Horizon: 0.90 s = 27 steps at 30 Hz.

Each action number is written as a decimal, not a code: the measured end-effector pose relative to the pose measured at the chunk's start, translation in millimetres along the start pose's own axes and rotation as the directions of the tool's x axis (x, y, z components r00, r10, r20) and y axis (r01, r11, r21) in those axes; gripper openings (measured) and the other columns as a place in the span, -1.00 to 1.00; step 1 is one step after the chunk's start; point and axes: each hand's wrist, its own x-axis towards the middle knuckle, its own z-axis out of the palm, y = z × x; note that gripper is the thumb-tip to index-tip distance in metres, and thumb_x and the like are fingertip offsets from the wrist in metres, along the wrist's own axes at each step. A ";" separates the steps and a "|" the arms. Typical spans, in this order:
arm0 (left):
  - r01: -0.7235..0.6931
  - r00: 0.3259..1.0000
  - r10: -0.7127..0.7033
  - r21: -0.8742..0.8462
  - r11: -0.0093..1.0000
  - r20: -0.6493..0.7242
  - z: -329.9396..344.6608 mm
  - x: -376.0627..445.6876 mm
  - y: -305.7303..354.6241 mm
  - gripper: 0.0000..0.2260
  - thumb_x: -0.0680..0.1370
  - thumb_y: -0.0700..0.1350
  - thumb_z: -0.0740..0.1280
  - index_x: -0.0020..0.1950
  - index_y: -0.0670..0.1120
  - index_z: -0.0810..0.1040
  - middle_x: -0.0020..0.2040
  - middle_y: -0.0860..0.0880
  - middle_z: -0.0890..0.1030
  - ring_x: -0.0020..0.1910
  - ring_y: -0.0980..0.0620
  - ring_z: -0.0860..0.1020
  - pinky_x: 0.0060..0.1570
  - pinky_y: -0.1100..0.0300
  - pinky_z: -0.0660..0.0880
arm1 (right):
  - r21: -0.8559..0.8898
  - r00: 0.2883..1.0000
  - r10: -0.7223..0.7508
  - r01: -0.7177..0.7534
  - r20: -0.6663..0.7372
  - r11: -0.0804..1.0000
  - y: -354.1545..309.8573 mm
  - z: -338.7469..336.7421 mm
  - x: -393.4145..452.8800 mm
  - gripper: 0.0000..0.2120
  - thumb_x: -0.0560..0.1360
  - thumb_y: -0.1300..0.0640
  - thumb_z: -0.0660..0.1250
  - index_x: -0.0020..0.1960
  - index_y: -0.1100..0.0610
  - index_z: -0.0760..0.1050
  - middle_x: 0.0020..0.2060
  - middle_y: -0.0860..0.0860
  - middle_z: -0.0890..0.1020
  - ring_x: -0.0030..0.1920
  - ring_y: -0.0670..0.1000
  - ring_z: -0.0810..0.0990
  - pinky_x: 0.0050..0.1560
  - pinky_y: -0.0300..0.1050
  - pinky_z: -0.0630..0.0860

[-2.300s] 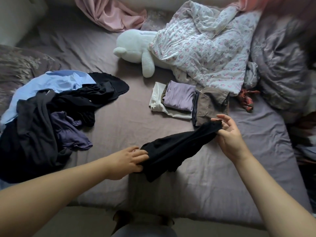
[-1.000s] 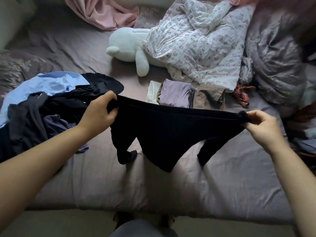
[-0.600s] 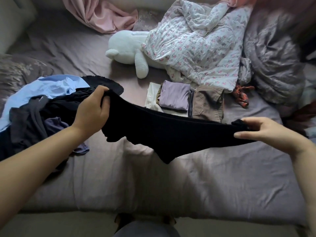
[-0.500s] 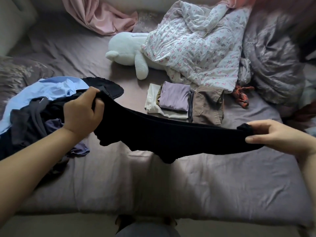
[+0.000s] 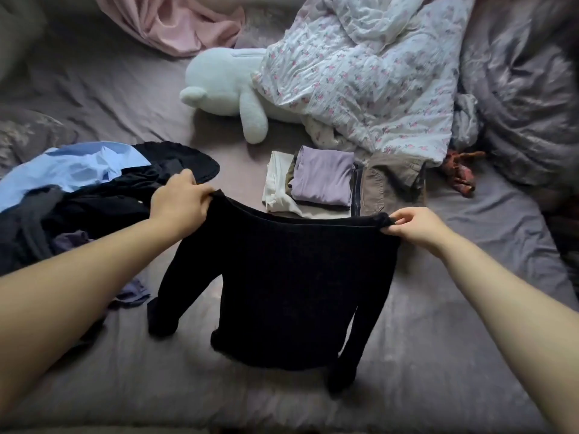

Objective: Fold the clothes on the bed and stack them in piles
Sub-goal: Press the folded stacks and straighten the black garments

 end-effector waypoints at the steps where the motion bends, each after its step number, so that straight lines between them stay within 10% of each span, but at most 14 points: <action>1: 0.079 0.993 -0.078 -0.006 0.997 0.087 25.8 8.3 -1.1 -0.76 0.60 -0.06 0.21 0.20 0.04 0.60 0.04 -0.15 0.54 0.04 -0.22 0.52 -0.11 0.02 0.44 | -0.071 0.999 0.027 -0.029 -0.039 0.997 9.2 20.3 24.7 -0.75 0.39 0.23 0.51 0.05 0.22 0.62 -0.29 0.03 0.58 -0.26 -0.03 0.51 -0.20 -0.25 0.44; 7: 0.428 0.896 -0.311 -0.435 0.792 0.316 163.1 58.2 -9.9 -0.71 0.63 -0.23 0.11 0.28 -0.20 0.51 0.15 -0.22 0.60 0.11 -0.18 0.55 0.03 0.12 0.42 | -0.013 0.951 0.089 -0.097 -0.295 0.995 47.0 110.6 153.8 -0.86 0.33 0.11 0.35 -0.16 0.11 0.62 -0.18 0.16 0.66 -0.13 0.15 0.60 -0.12 -0.09 0.48; 12: 0.363 0.919 -0.203 -0.526 0.769 0.337 242.8 49.6 -3.2 -0.36 0.62 -0.14 0.20 0.58 0.05 -0.12 0.53 -0.12 0.19 0.49 -0.09 0.21 0.44 0.07 0.14 | 0.167 0.962 0.032 0.015 -0.272 0.986 77.1 164.5 202.1 -0.40 0.49 0.20 0.31 0.47 0.16 0.19 0.11 0.03 0.58 0.13 0.07 0.54 0.27 -0.05 0.41; 17: 0.446 0.895 -0.404 -0.354 0.822 0.189 298.9 -94.2 29.4 -0.41 0.57 -0.06 0.29 0.55 -0.06 0.14 0.47 -0.15 0.27 0.45 -0.13 0.25 0.41 -0.09 0.17 | 0.098 0.905 -0.027 0.076 -0.424 0.992 153.4 233.2 106.3 -0.50 0.52 0.22 0.28 0.44 0.13 0.26 0.07 -0.04 0.44 0.04 0.00 0.49 0.10 -0.02 0.46; 22: 0.875 0.484 -0.792 -0.212 0.435 0.371 304.0 -201.2 33.0 -0.29 0.46 0.19 0.38 0.50 -0.09 0.24 0.44 -0.17 0.30 0.40 -0.24 0.28 0.36 -0.22 0.19 | 0.079 0.849 0.258 -0.250 -0.461 0.965 234.2 266.4 -6.7 -0.53 0.43 0.07 0.45 0.28 0.16 0.43 0.14 0.10 0.48 0.15 0.16 0.51 0.22 0.15 0.43; 27: 0.860 0.493 -0.639 -0.441 0.256 0.591 294.0 -206.7 7.6 -0.91 0.48 -0.08 0.45 -0.11 -0.05 0.57 -0.15 0.01 0.64 -0.02 -0.11 0.60 -0.09 0.17 0.52 | 0.258 0.776 0.479 -0.405 -0.410 0.877 258.2 260.4 -31.8 -0.55 0.33 0.04 0.55 0.13 0.15 0.47 -0.05 0.08 0.53 -0.06 0.15 0.58 0.06 0.06 0.51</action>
